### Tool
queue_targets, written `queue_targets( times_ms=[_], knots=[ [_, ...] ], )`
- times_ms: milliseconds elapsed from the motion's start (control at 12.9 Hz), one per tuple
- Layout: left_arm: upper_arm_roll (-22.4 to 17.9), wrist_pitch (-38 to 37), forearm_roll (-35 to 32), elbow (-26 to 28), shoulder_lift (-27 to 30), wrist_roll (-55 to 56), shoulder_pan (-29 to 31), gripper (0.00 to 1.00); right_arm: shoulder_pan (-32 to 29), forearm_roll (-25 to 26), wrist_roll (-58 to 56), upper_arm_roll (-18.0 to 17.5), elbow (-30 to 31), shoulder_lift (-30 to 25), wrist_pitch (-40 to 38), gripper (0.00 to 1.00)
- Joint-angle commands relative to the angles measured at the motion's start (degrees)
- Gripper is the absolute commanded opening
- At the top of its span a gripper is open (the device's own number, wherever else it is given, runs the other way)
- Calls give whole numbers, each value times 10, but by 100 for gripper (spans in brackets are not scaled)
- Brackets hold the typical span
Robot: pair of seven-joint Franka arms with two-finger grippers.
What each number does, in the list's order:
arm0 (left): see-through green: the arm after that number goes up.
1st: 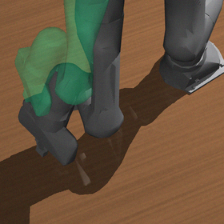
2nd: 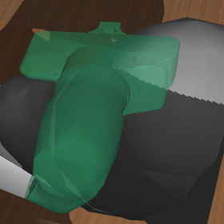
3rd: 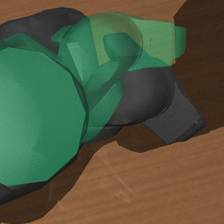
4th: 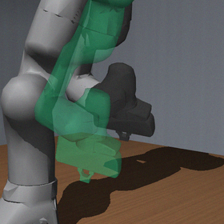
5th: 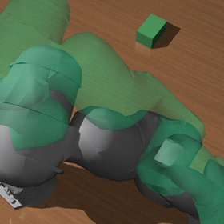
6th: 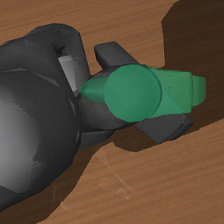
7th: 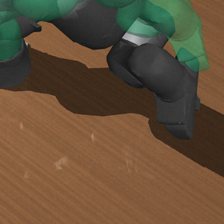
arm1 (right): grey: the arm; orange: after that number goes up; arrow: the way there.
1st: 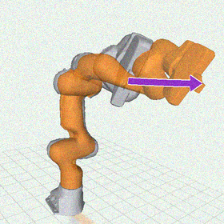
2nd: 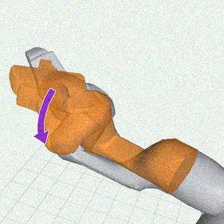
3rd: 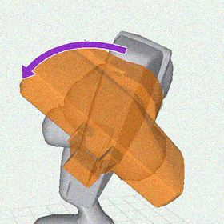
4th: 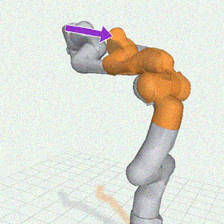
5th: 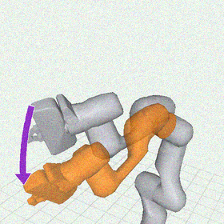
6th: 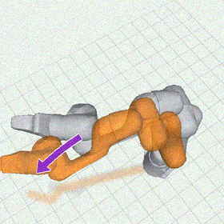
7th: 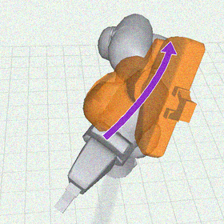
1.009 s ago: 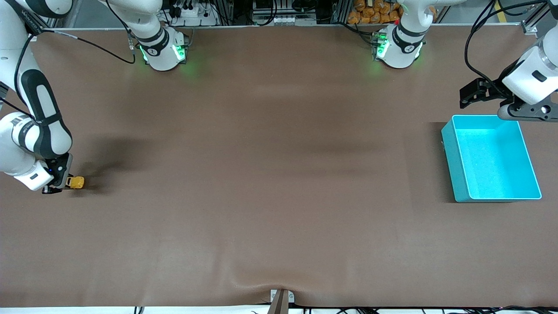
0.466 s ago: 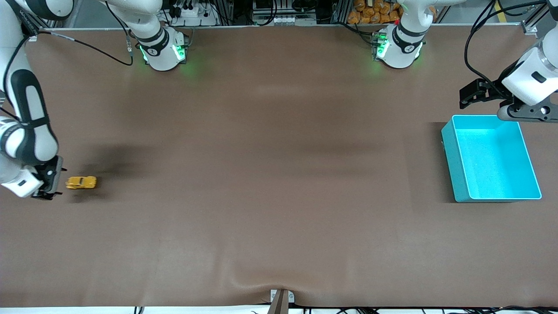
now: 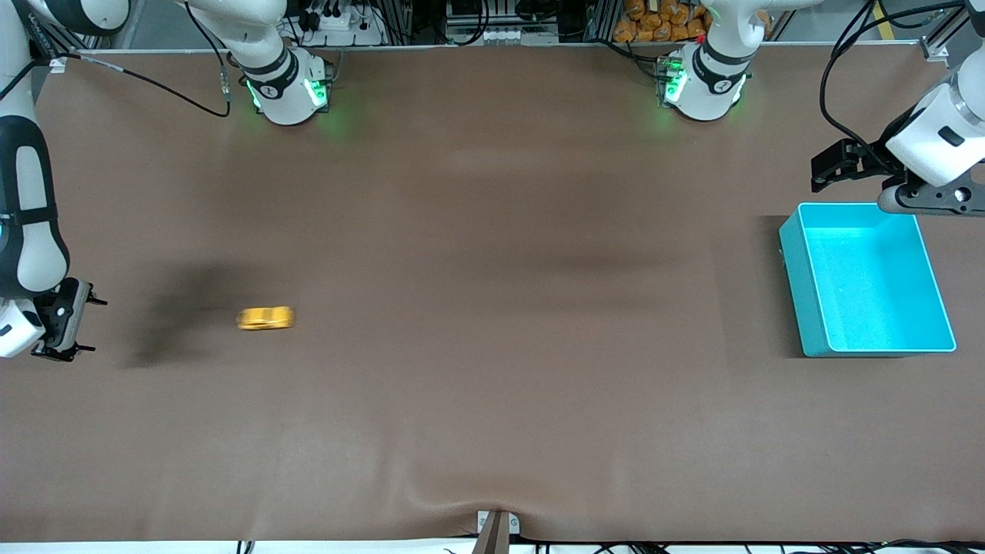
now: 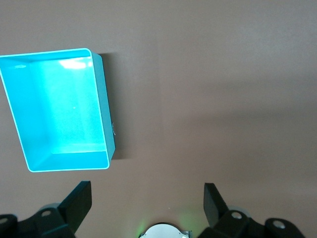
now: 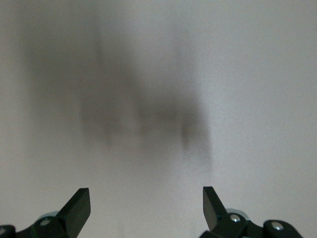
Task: Wind and store yellow beetle car
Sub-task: 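Open the right gripper and release the car to roll forward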
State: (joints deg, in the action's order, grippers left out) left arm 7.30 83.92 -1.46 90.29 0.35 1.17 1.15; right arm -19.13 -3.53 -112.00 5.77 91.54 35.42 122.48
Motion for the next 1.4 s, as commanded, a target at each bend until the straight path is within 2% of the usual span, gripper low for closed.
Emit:
queue_targets(
  times_ms=[0,621,932,1320],
  knots=[
    [-1,-1,2,-3,-1,8,0,100,-13,-13,-7,-6,-12,8,-7,100],
    [-1,-1,2,-3,-3,8,0,100,-15,-14,5,-7,-8,10,-7,100],
    [-1,-1,2,-3,-3,8,0,100,-7,-19,71,-7,-17,4,-32,100],
    [-1,-1,2,-2,-3,8,0,100,36,-22,229,-8,-120,2,-165,100]
  ],
)
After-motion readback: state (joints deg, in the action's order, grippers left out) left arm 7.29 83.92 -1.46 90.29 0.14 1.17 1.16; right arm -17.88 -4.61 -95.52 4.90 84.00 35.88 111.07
